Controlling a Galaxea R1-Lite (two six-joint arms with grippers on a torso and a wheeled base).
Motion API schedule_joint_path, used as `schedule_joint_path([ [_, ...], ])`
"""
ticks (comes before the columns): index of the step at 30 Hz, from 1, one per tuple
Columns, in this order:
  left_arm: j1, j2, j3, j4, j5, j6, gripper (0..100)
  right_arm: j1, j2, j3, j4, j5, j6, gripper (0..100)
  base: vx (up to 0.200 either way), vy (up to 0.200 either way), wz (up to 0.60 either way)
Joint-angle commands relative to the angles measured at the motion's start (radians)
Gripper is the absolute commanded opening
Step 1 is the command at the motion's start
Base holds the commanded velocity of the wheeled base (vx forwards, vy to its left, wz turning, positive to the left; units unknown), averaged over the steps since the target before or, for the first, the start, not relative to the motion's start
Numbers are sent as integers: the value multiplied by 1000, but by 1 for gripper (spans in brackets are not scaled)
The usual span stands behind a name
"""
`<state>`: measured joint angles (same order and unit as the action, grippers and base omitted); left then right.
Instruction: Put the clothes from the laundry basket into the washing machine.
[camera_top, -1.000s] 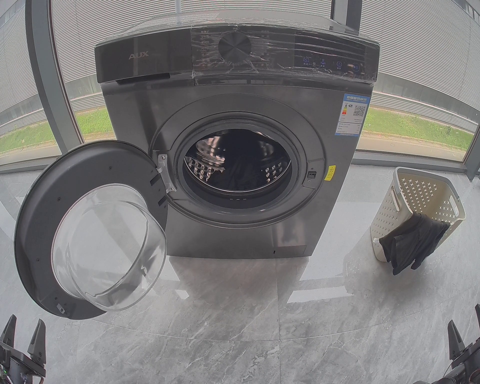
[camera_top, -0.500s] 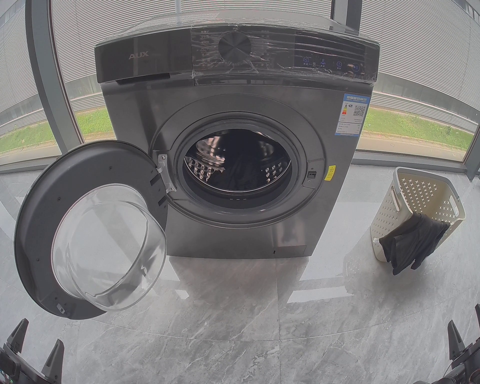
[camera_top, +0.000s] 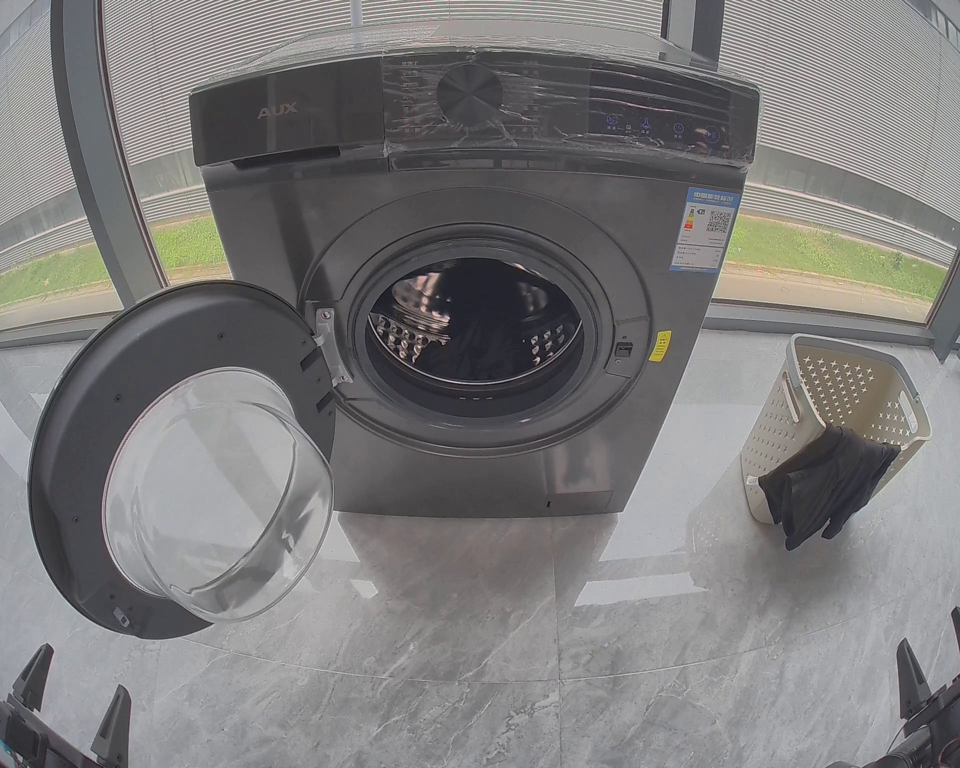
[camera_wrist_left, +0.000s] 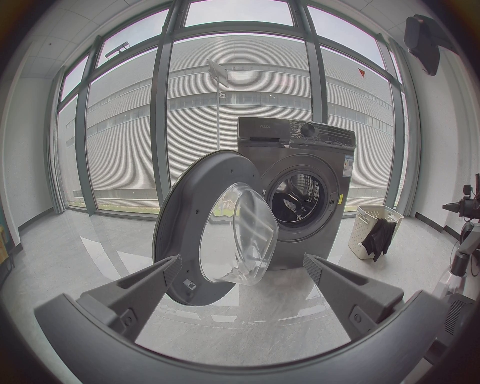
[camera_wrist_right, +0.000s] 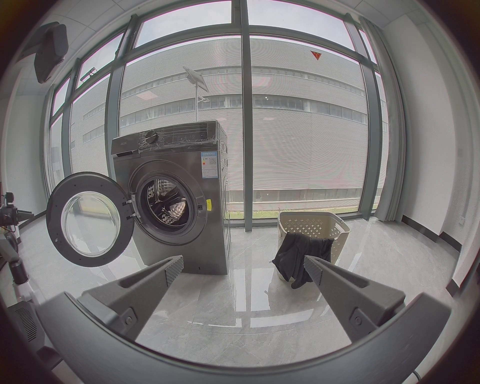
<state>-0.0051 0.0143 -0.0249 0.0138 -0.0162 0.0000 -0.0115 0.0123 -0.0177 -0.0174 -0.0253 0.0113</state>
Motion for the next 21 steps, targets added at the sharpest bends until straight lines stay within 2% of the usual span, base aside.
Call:
schedule_joint_path([
  [1, 1, -14, 23, -11, 4, 3, 100, 1, -12, 18, 1, 1, -1, 100, 0, 0, 0],
  [21, 1, -14, 23, -11, 7, -5, 100, 2, -12, 18, 1, 1, -1, 100, 0, -200, 0],
])
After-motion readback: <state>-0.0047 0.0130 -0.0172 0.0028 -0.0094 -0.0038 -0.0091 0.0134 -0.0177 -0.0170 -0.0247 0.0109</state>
